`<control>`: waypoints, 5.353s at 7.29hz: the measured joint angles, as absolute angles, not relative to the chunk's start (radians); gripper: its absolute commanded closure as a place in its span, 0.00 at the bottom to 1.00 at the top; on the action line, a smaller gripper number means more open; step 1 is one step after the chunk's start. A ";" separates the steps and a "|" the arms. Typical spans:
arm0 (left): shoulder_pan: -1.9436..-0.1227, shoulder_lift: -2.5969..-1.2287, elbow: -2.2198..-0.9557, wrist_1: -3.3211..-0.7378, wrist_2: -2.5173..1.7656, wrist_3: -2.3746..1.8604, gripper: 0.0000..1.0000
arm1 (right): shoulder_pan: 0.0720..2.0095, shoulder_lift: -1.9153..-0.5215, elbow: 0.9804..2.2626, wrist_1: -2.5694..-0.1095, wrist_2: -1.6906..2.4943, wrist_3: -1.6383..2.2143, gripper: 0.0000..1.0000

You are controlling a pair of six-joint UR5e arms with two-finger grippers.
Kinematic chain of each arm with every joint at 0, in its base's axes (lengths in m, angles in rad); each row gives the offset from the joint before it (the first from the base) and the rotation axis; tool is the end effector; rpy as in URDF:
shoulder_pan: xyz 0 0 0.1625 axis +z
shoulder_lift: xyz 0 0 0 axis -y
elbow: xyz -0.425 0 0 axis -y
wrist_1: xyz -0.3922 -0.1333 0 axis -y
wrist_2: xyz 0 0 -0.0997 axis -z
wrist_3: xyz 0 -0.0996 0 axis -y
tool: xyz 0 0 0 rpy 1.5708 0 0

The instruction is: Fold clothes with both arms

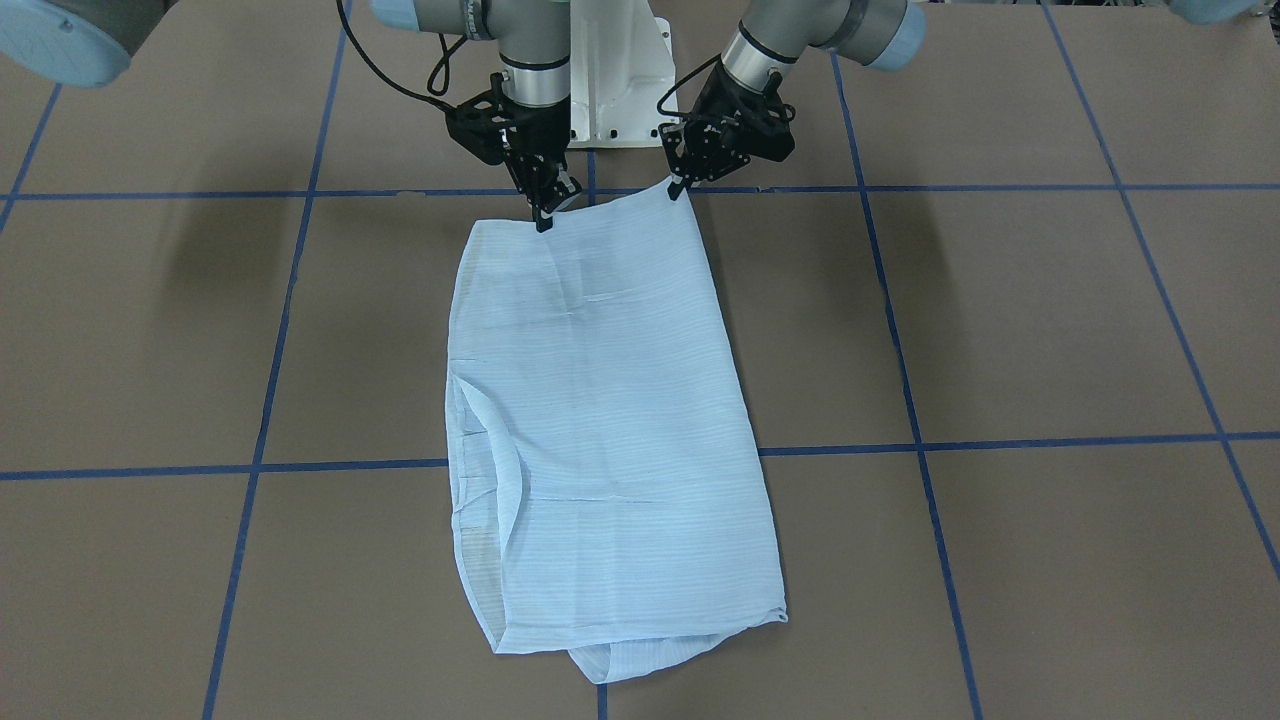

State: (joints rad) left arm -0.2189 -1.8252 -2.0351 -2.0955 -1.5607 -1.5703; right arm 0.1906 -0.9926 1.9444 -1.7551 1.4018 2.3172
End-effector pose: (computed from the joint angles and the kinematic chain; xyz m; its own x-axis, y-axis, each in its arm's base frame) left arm 0.4867 -0.2459 0.2532 0.3140 -0.0693 -0.9469 0.2263 0.9740 0.0037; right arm -0.5605 -0.2610 0.2004 0.3141 0.7423 0.5919 -0.7011 0.6018 -0.3826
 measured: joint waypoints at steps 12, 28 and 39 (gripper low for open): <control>-0.562 -2.021 -2.014 -1.750 -1.663 -1.305 1.00 | 0.343 -0.845 1.950 -1.816 1.300 1.987 1.00; -0.710 -2.031 -1.687 -2.041 -1.781 -0.868 0.00 | 0.632 -0.771 1.530 -1.515 1.595 1.523 0.00; -1.100 -1.674 -1.856 -2.028 -2.101 -0.179 0.00 | 1.077 -1.237 1.848 -1.660 2.042 0.568 0.00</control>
State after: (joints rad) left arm -1.1002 -1.6744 -1.8563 -2.0282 -2.1010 -0.1789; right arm 1.0766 -1.2369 1.8478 -1.6597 2.0419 0.5684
